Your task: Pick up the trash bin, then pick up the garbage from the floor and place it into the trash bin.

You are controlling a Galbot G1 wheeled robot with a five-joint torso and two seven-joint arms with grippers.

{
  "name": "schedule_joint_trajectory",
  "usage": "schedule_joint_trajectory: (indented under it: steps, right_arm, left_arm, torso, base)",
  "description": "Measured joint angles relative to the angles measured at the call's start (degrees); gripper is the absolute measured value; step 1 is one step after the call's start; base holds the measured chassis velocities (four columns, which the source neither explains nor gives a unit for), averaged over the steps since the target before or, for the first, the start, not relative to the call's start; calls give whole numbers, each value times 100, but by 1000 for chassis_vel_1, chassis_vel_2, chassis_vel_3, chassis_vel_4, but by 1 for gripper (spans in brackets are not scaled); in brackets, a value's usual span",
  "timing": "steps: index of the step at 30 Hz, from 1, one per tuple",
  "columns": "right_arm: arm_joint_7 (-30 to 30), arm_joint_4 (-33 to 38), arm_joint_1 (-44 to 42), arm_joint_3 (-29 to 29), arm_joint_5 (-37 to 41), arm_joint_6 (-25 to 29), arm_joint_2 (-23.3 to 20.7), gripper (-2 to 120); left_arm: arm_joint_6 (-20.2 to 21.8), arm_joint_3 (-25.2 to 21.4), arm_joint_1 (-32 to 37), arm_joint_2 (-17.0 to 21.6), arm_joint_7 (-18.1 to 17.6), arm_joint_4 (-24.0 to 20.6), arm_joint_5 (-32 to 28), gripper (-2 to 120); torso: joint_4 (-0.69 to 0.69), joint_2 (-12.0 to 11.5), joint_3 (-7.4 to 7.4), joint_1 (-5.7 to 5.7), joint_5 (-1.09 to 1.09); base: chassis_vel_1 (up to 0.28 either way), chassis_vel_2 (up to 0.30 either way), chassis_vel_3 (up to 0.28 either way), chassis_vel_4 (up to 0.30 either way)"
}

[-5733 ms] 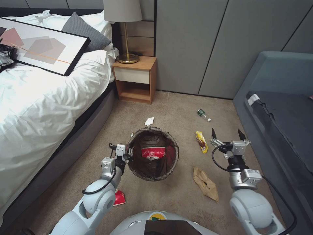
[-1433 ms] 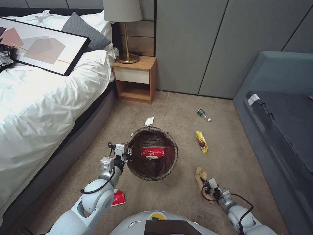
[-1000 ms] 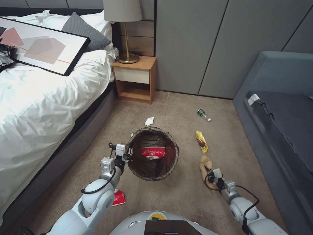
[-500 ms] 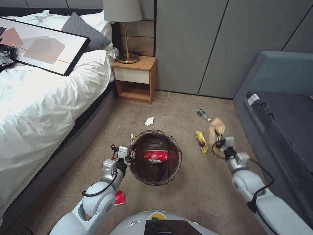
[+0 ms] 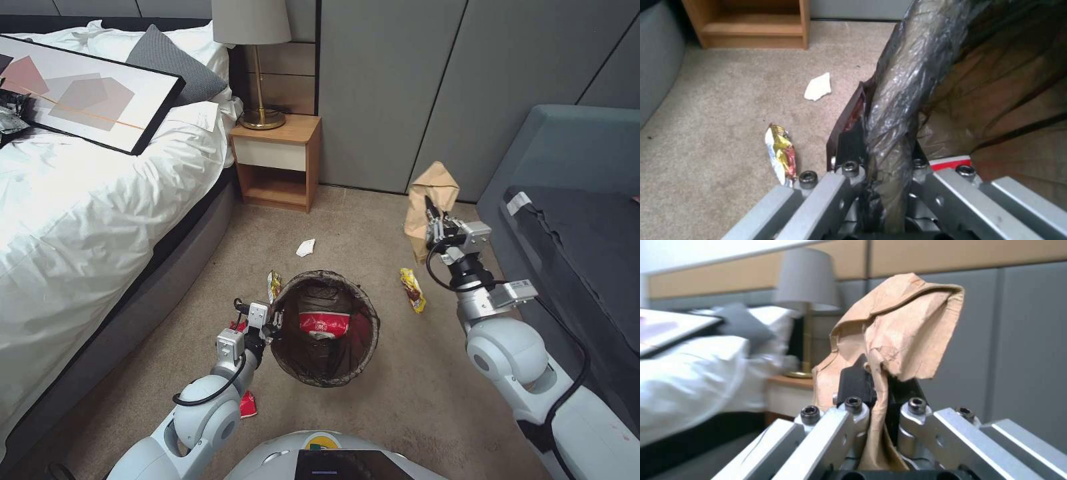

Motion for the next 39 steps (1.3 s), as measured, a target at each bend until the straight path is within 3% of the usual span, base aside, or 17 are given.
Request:
schedule_joint_trajectory:
  steps: [14, 24, 39]
  right_arm:
    - [-552, 469, -293, -640, 8, -26, -355, 2]
    - [-805, 173, -180, -1914, -242, 22, -800, 2]
    - [-906, -71, 31, -2471, -424, 42, -1213, 2]
  left_arm:
    - [5, 60, -17, -58, 20, 35, 86, 4]
    - [5, 41, -26, -112, 29, 55, 120, 4]
    - [10, 55, -91, -144, 30, 109, 119, 4]
  torso:
    - [0, 0, 0, 0, 0]
    - [1, 0, 0, 0, 0]
    - [1, 0, 0, 0, 0]
  base:
    - [0, 0, 0, 0]
    - [0, 0, 0, 0]
    - [0, 0, 0, 0]
